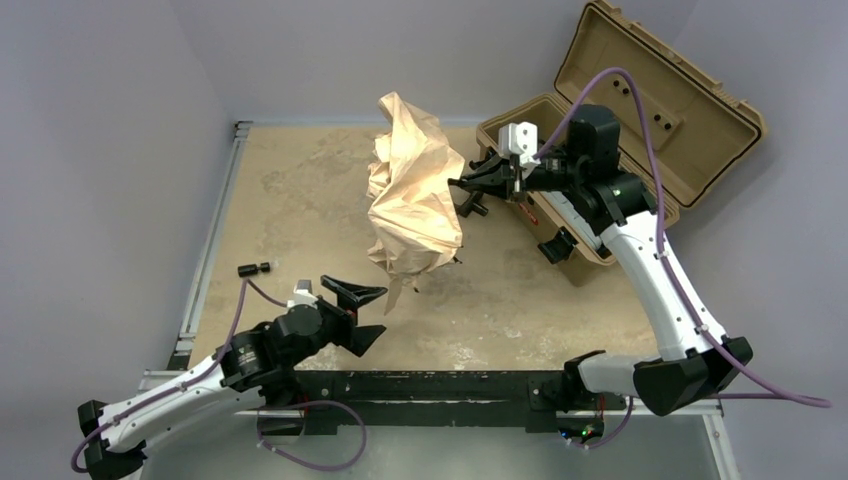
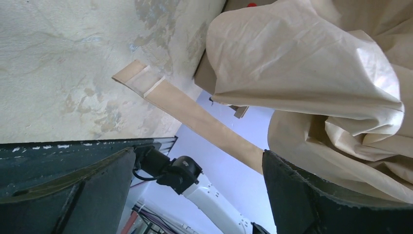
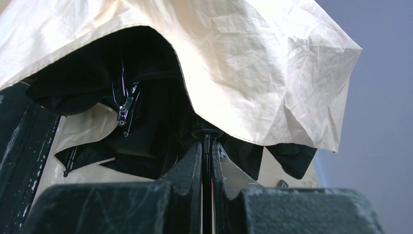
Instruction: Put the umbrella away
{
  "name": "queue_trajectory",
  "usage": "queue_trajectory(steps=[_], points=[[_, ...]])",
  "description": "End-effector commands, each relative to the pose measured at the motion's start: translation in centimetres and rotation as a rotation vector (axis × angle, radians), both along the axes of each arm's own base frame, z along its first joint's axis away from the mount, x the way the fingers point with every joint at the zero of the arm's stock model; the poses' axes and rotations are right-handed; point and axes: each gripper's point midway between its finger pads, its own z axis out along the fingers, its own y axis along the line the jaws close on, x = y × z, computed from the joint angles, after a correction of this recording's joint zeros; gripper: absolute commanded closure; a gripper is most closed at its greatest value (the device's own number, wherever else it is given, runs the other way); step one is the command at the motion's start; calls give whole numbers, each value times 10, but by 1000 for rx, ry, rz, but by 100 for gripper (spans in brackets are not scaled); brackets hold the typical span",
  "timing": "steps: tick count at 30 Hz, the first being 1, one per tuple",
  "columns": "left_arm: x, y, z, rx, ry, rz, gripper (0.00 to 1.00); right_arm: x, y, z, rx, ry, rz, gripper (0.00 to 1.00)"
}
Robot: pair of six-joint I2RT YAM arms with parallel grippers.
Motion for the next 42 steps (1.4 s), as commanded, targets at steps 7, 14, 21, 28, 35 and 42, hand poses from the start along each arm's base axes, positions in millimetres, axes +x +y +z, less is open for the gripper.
queue_trajectory(steps=[7, 14, 21, 28, 35, 42], points=[[19, -1, 1, -126, 110, 151, 5, -9, 4, 29, 71, -110, 65, 100], [15, -21, 2, -151, 121, 111, 6, -11, 4, 23, 74, -95, 70, 100], [19, -14, -9, -133, 159, 184, 6, -12, 4, 21, 75, -85, 71, 100], [18, -13, -32, -129, 202, 255, 24, -15, 4, 19, 81, -69, 78, 100], [26, -16, -33, -169, 178, 288, 38, -21, 3, 17, 85, -61, 91, 100], [27, -20, -23, -209, 157, 278, 36, -25, 3, 16, 90, -58, 98, 100]])
